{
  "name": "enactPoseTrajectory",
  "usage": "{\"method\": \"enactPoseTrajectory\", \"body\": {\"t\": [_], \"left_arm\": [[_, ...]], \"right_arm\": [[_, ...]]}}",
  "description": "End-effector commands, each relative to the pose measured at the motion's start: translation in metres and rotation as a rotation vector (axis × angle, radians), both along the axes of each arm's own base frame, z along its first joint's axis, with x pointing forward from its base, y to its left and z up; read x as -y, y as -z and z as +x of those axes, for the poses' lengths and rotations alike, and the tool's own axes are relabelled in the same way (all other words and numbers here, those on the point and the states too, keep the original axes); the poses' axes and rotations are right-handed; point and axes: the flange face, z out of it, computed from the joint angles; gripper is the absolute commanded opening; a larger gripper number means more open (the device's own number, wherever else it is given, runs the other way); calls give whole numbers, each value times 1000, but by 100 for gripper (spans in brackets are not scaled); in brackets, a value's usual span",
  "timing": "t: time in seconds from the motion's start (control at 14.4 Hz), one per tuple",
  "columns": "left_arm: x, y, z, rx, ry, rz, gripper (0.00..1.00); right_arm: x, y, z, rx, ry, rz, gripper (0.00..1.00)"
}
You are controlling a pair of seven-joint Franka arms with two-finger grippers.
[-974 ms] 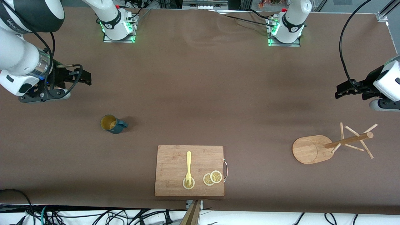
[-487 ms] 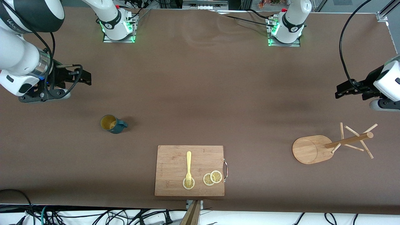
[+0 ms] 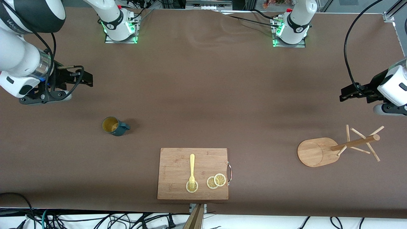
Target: Pass cup and hang on rack
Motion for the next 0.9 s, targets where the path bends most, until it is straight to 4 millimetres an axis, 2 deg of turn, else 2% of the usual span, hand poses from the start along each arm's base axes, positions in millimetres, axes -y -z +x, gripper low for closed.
{"method": "enactPoseTrajectory", "body": {"t": [0.0,0.83], "left_arm": [[1,-6,2,-1,2,-13,100],[0,-6,3,2,-1,-16,100]], "right_arm": [[-2,-8,-2,6,3,-11,100],[-1,-10,-3,9,2,-18,100]]}}
